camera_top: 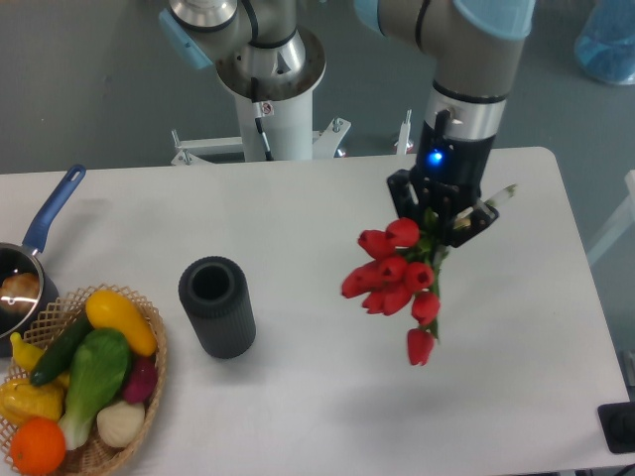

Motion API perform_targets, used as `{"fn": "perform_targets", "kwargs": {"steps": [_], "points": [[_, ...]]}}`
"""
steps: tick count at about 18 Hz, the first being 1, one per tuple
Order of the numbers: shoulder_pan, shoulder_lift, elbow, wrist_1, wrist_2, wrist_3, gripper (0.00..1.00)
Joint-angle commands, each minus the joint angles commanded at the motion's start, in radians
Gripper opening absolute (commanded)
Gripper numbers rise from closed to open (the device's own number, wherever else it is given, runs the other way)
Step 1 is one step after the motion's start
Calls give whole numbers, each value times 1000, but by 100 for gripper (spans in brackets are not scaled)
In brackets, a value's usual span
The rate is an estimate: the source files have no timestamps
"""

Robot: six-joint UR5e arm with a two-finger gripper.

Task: Insert the flowers into the vase
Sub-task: 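Carry the red tulips over to the black cylindrical vase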

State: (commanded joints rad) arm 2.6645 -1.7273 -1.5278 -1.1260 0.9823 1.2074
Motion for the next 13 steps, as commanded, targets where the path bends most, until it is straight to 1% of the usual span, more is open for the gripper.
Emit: {"fn": "perform_targets", "kwargs": {"steps": [2,3,6,7,10,13], "points": [[-5,11,-11,18,-132,-61,0],[-8,15,-23,43,-195,-93,0],[-11,21,-72,149,-362,-173,0],[-12,26,-87,169,-423,-190,0],[-15,25,-118,180,-620,-198,0],[-28,31,-135,180,-694,-200,0]]}}
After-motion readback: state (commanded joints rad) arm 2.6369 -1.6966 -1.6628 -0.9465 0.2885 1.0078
